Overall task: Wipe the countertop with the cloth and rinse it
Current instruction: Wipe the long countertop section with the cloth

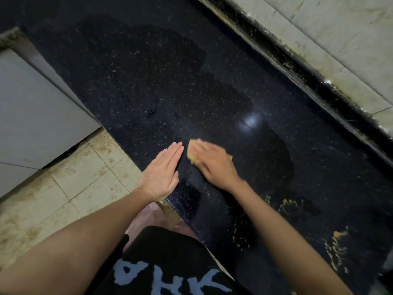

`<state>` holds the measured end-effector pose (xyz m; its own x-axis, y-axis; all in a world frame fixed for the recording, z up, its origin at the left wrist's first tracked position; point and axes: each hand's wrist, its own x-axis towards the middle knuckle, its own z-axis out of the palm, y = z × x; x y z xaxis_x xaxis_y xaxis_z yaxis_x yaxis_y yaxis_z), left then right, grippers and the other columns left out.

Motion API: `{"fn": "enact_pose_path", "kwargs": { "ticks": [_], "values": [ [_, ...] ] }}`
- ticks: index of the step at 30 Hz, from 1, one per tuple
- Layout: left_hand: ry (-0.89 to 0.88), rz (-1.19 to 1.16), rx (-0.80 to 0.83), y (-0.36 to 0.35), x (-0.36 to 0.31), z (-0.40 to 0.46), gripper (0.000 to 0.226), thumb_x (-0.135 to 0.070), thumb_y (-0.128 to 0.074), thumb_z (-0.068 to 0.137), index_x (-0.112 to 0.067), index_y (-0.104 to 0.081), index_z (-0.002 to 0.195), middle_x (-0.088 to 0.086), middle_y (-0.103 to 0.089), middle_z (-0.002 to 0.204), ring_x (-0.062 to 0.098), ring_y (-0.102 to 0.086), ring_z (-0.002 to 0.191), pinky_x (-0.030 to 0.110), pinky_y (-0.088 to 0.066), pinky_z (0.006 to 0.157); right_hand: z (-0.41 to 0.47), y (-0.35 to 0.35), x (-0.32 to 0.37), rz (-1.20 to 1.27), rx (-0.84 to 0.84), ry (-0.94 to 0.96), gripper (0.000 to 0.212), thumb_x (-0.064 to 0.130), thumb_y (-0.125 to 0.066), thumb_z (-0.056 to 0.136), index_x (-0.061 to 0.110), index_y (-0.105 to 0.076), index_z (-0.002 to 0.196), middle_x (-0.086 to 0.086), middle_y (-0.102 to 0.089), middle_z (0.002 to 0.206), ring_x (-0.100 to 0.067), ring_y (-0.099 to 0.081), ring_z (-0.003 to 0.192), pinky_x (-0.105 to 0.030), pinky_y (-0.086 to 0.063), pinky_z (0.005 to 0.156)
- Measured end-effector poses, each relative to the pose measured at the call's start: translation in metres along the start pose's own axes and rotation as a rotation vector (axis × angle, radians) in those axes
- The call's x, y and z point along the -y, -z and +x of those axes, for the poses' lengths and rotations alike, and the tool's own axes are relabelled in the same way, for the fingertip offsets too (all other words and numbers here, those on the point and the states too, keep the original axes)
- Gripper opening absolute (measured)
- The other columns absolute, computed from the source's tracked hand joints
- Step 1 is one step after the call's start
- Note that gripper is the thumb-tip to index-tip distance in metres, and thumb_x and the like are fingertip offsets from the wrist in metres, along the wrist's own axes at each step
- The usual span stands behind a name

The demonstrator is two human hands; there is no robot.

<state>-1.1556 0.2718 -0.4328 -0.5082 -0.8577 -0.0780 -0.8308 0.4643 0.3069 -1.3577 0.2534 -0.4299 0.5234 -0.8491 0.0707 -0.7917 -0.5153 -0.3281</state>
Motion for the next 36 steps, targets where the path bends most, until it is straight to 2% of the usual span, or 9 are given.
{"fn": "enact_pose_path", "kwargs": {
  "ticks": [5,10,15,19,25,27,30,33,36],
  "values": [
    [-0.026,0.012,0.007,0.0,0.001,0.001,0.058,-0.023,-0.03,0.086,0.002,-0.037,0.138,0.016,-0.038,0.144,0.025,-0.03,0.136,0.029,-0.011,0.114,-0.06,0.005,0.022,0.247,0.159,0.126,0.039,0.012,-0.045,0.087,0.013,-0.06,0.123,-0.002,-0.056,0.132,-0.014,-0.046,0.126,-0.028,-0.031,0.108],
    [-0.025,0.038,0.017,0.0,0.0,0.0,0.057,-0.023,-0.029,0.085,0.001,-0.044,0.134,0.015,-0.041,0.143,0.027,-0.034,0.134,0.032,-0.014,0.112,-0.064,0.042,-0.038,0.207,-0.214,-0.322,0.036,0.01,-0.042,0.093,0.007,-0.058,0.125,-0.008,-0.056,0.131,-0.018,-0.049,0.123,-0.025,-0.033,0.106],
    [-0.027,0.038,0.013,0.001,-0.001,0.0,0.058,-0.023,-0.029,0.085,0.002,-0.044,0.134,0.015,-0.041,0.143,0.027,-0.034,0.134,0.031,-0.015,0.112,-0.051,0.04,-0.086,0.016,-0.177,-0.641,0.04,0.02,-0.043,0.097,0.006,-0.048,0.134,-0.009,-0.046,0.141,-0.024,-0.039,0.133,-0.033,-0.027,0.11],
    [-0.031,0.045,0.02,0.001,0.0,0.0,0.059,-0.023,-0.028,0.084,0.002,-0.042,0.136,0.015,-0.039,0.144,0.026,-0.032,0.135,0.031,-0.013,0.113,-0.04,0.018,-0.023,0.03,-0.232,-0.361,0.036,0.014,-0.042,0.086,0.0,-0.067,0.108,-0.02,-0.064,0.117,-0.036,-0.061,0.108,-0.045,-0.045,0.096],
    [-0.029,0.04,0.021,0.002,-0.001,0.001,0.059,-0.023,-0.029,0.083,0.003,-0.044,0.134,0.016,-0.041,0.143,0.027,-0.033,0.134,0.027,-0.009,0.113,-0.052,-0.005,0.053,0.311,-0.058,-0.104,0.051,-0.01,-0.048,0.066,0.002,-0.065,0.113,-0.014,-0.062,0.122,-0.023,-0.057,0.114,-0.017,-0.028,0.108],
    [-0.029,0.048,0.021,0.002,-0.001,0.001,0.059,-0.023,-0.028,0.084,0.003,-0.044,0.134,0.016,-0.04,0.143,0.027,-0.033,0.135,0.026,-0.006,0.113,-0.059,0.011,0.033,0.375,-0.201,-0.228,0.057,-0.015,-0.046,0.061,0.0,-0.066,0.112,-0.015,-0.063,0.12,-0.017,-0.058,0.11,-0.009,-0.031,0.103],
    [-0.034,0.064,0.024,0.002,-0.001,0.001,0.059,-0.024,-0.028,0.084,0.004,-0.045,0.133,0.017,-0.041,0.142,0.028,-0.034,0.134,0.027,-0.009,0.112,-0.076,0.045,-0.026,0.205,-0.449,-0.523,0.054,-0.006,-0.037,0.071,0.003,-0.062,0.119,-0.012,-0.059,0.126,-0.021,-0.055,0.117,-0.026,-0.037,0.106],
    [-0.045,0.067,0.023,0.001,0.0,0.001,0.058,-0.024,-0.029,0.084,0.005,-0.046,0.132,0.017,-0.042,0.142,0.028,-0.035,0.133,0.032,-0.015,0.111,-0.094,0.064,-0.086,0.033,-0.352,-0.843,0.046,-0.004,-0.048,0.086,0.008,-0.053,0.13,-0.008,-0.046,0.141,-0.024,-0.04,0.133,-0.036,-0.034,0.106],
    [-0.047,0.07,0.018,0.0,0.0,0.001,0.059,-0.023,-0.029,0.084,0.005,-0.046,0.132,0.018,-0.042,0.141,0.028,-0.035,0.133,0.032,-0.016,0.111,-0.098,0.054,-0.111,-0.036,-0.202,-0.951,0.04,0.011,-0.039,0.098,0.006,-0.042,0.137,-0.012,-0.034,0.149,-0.029,-0.026,0.139,-0.039,-0.023,0.11]
  ]
}}
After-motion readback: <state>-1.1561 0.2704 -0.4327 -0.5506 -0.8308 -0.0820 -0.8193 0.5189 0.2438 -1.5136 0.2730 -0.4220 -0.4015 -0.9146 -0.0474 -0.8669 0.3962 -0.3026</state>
